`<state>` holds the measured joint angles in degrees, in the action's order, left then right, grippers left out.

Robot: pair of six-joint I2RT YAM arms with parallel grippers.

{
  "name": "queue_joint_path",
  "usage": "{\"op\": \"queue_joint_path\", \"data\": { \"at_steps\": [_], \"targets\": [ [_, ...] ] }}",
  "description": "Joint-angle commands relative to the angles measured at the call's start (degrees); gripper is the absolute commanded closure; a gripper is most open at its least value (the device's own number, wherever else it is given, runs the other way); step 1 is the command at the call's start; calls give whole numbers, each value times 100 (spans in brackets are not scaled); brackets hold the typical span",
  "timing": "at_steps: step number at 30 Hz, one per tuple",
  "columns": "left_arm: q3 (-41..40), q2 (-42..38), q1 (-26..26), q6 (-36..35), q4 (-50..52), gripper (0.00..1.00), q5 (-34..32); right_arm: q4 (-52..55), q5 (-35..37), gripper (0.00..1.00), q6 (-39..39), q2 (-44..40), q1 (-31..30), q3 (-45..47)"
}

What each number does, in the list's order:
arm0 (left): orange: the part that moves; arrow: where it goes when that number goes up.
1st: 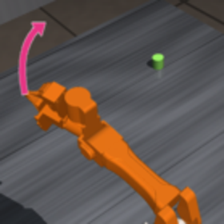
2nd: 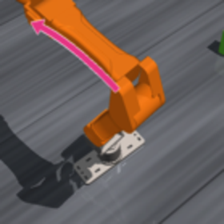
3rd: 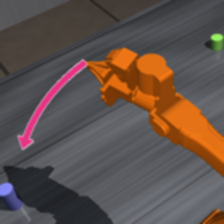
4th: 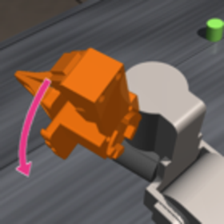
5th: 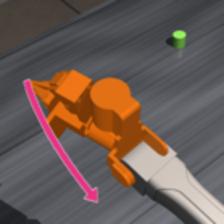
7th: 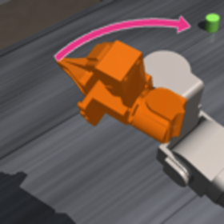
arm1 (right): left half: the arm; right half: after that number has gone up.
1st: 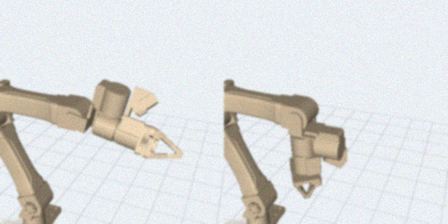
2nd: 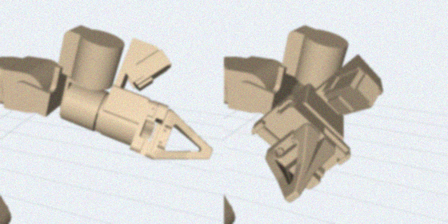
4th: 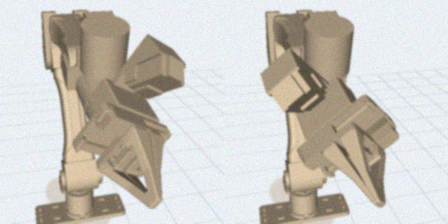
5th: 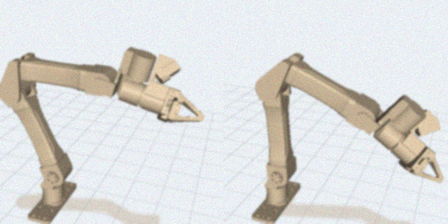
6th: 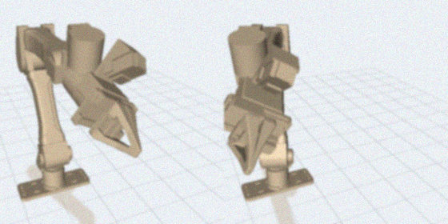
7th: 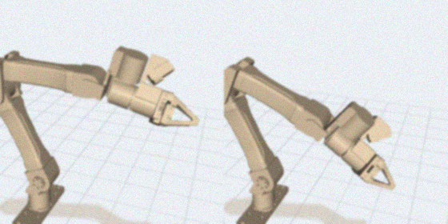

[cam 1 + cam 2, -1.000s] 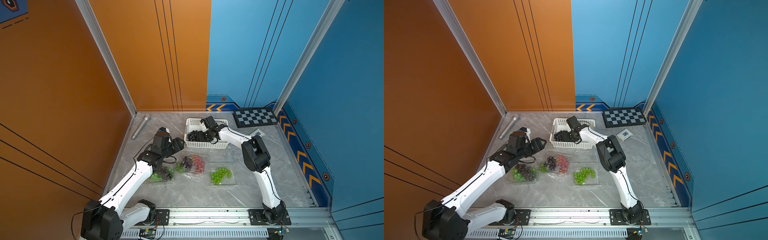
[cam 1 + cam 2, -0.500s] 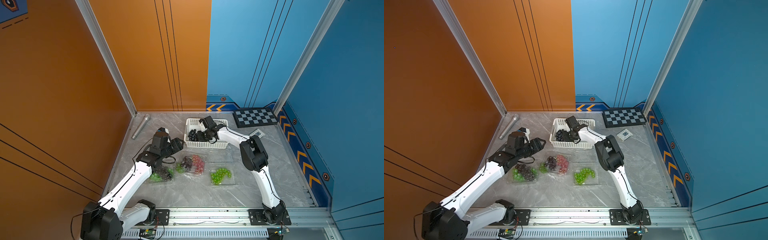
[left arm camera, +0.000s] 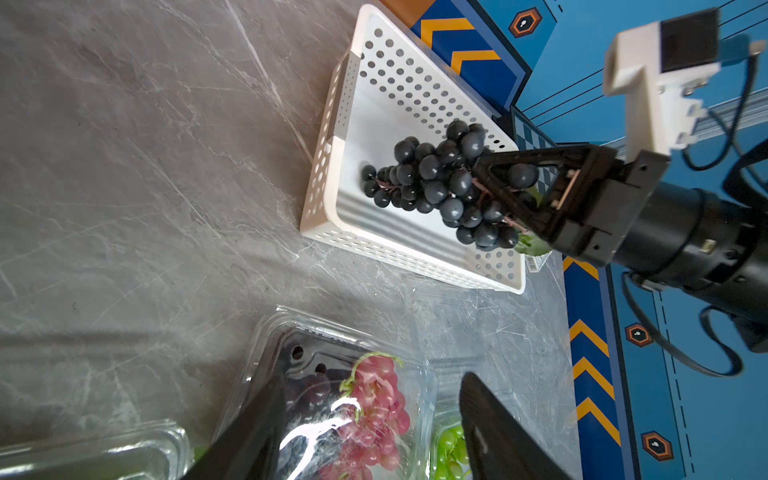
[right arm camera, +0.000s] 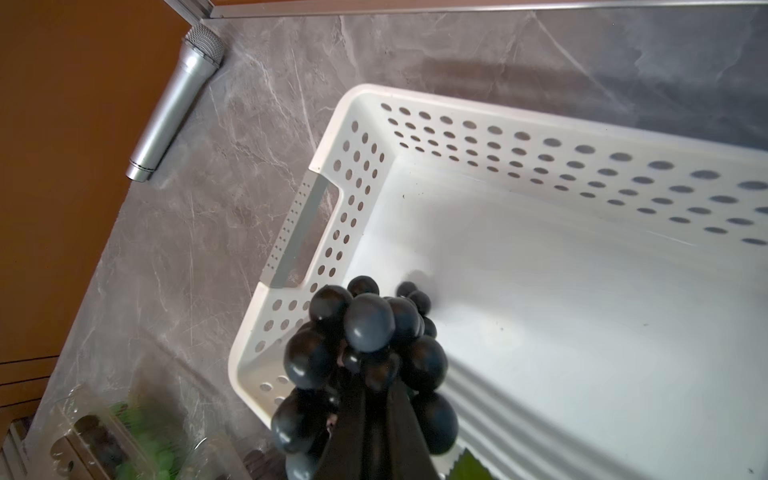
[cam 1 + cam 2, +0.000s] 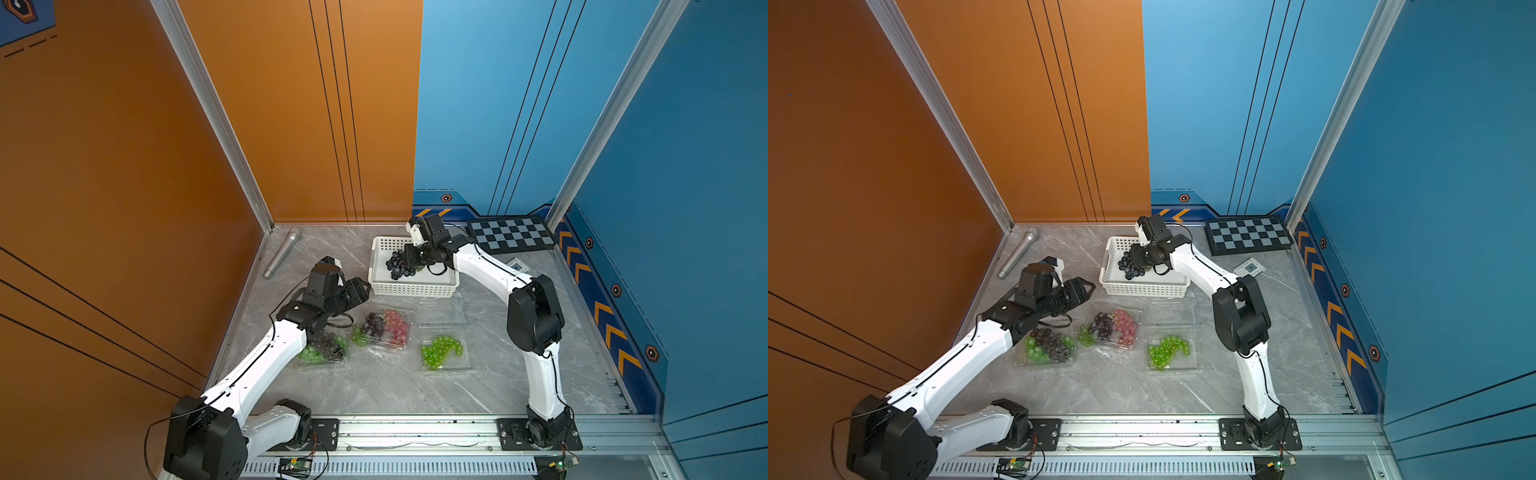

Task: Pack grapes into containers
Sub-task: Pick up the grape from the basket, then place the grape into the packing box.

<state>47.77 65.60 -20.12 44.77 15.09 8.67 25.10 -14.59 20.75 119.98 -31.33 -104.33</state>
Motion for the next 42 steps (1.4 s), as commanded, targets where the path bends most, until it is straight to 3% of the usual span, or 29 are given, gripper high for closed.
{"op": "queue_joint_path", "data": {
  "at_steps": [1, 8, 17, 24, 33, 42],
  "targets": [
    [156, -14, -53, -114, 74, 33, 75, 100, 123, 97, -133, -455, 31, 106],
    [191, -4, -166, -135, 81, 33, 51, 100, 139, 97, -166, -1335, 23, 790],
    [268, -46, -439, -197, 168, 34, -95, 107, 269, 98, -135, -3160, -158, 2194],
    [378, -126, -731, -206, 291, 34, -283, 548, 386, 98, -19, -4254, -590, 3129],
    [309, -136, -1493, -62, 307, 35, -752, 750, 946, 97, 425, -5249, -1489, 4385],
    [222, 50, -2178, 154, 205, 35, -987, 674, 1283, 97, 819, -5622, -1716, 5318]
  ]
}}
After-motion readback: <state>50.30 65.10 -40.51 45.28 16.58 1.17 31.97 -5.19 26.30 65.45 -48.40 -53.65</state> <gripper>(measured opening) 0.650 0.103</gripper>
